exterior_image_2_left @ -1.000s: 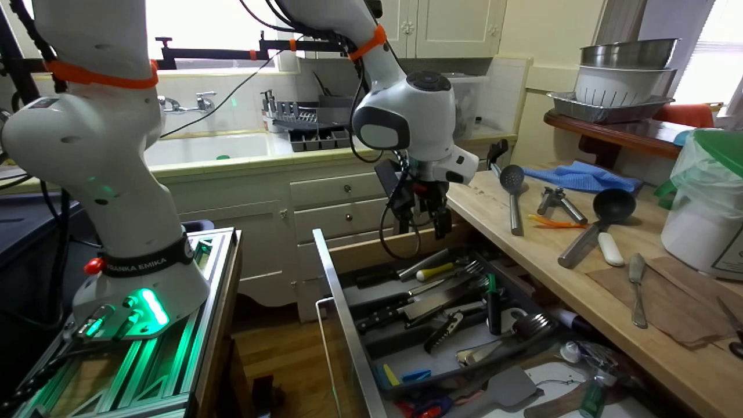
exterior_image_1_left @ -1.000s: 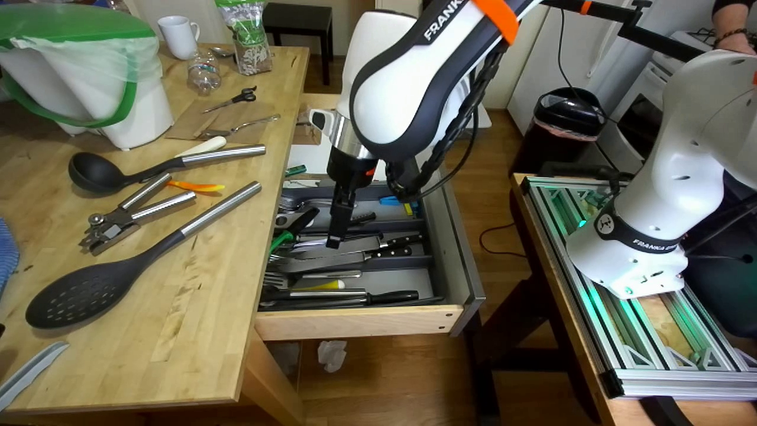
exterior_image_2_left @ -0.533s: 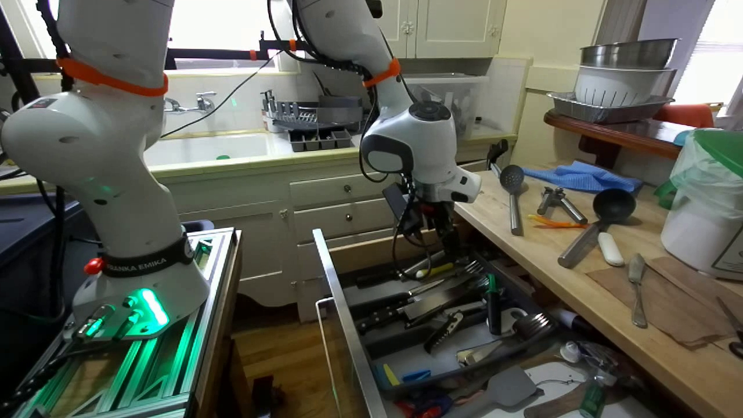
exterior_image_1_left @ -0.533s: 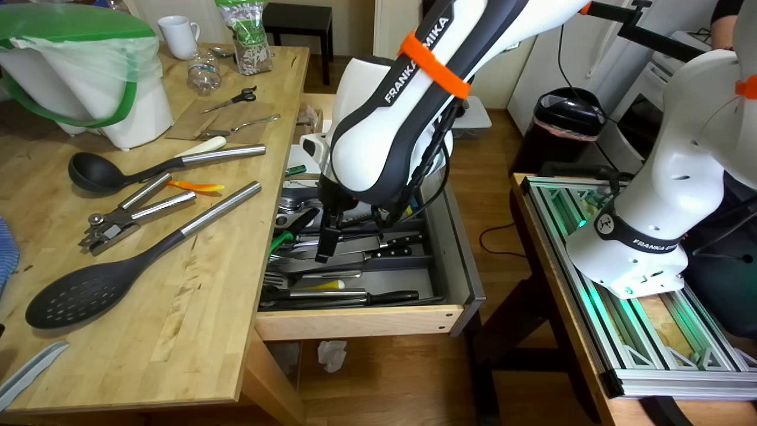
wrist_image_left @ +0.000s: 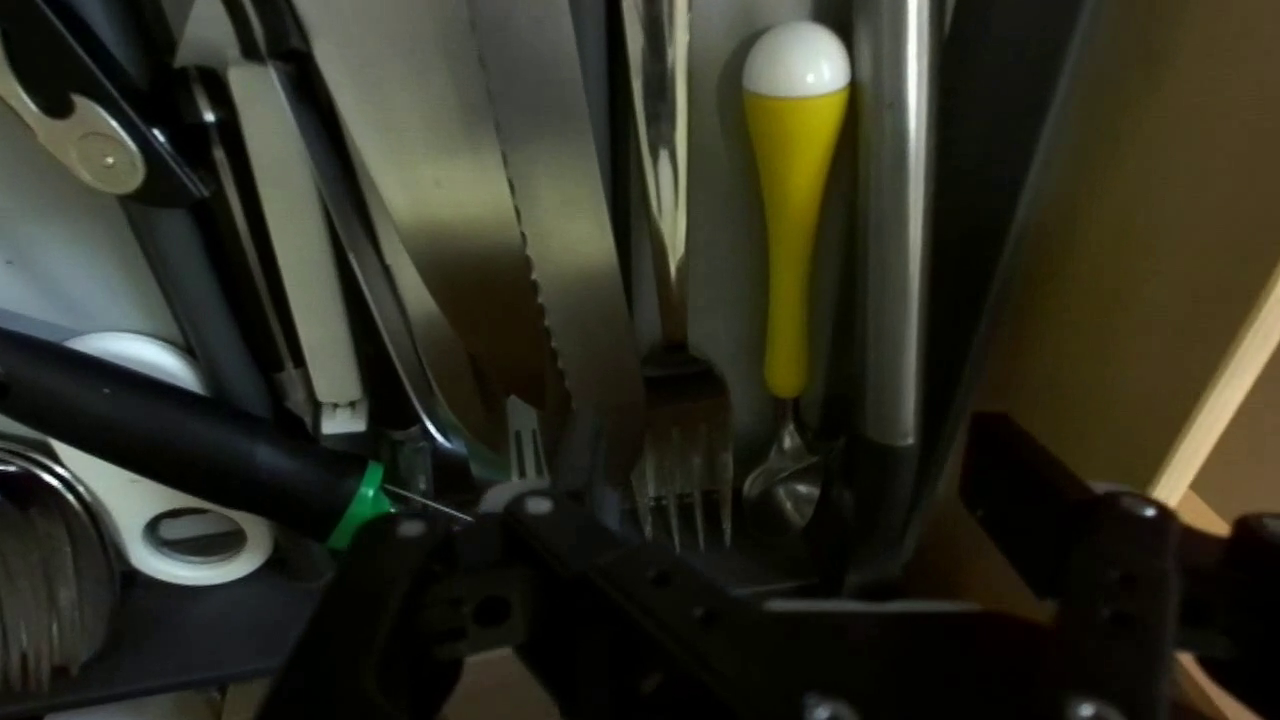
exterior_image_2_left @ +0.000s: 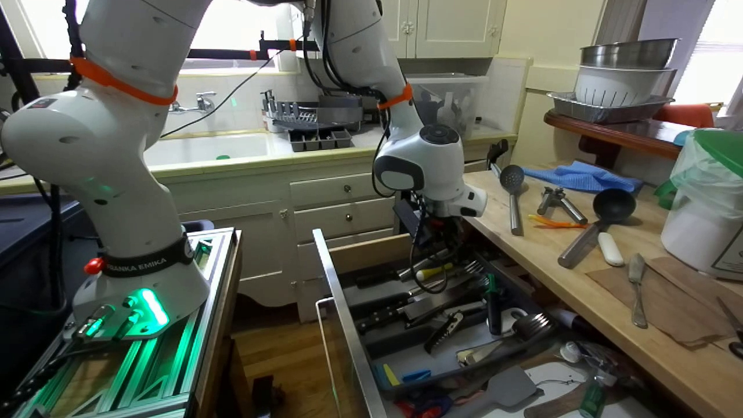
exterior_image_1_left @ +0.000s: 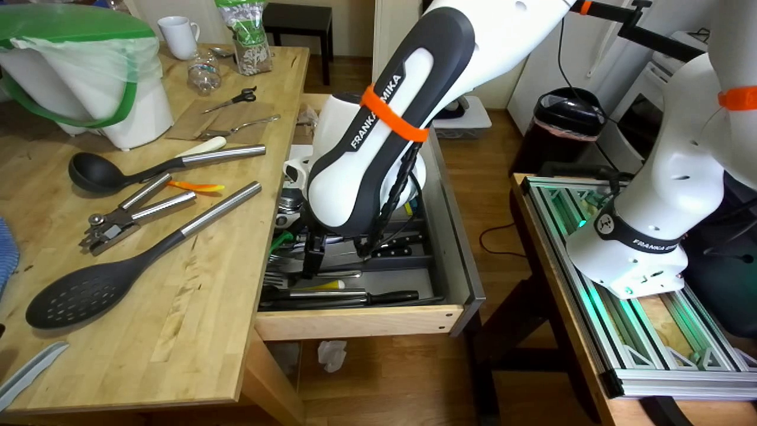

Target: Pick up the spoon from the drawer and put it on the counter

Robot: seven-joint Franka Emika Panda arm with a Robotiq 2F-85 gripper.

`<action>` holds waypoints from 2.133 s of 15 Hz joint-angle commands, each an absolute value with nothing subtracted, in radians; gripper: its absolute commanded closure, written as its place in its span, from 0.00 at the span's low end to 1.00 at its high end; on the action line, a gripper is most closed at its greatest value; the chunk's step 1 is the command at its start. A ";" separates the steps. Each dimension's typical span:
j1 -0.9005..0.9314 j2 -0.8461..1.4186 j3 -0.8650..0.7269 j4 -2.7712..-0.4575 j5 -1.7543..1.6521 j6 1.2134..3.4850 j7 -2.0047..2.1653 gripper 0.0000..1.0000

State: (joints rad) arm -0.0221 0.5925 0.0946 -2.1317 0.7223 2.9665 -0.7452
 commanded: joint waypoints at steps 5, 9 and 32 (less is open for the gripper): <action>0.022 0.666 0.053 -2.095 0.707 2.974 -0.706 0.35; 0.065 0.678 0.009 -2.094 0.709 2.988 -0.668 0.54; -0.079 0.771 0.183 -2.018 0.760 3.009 -0.749 0.69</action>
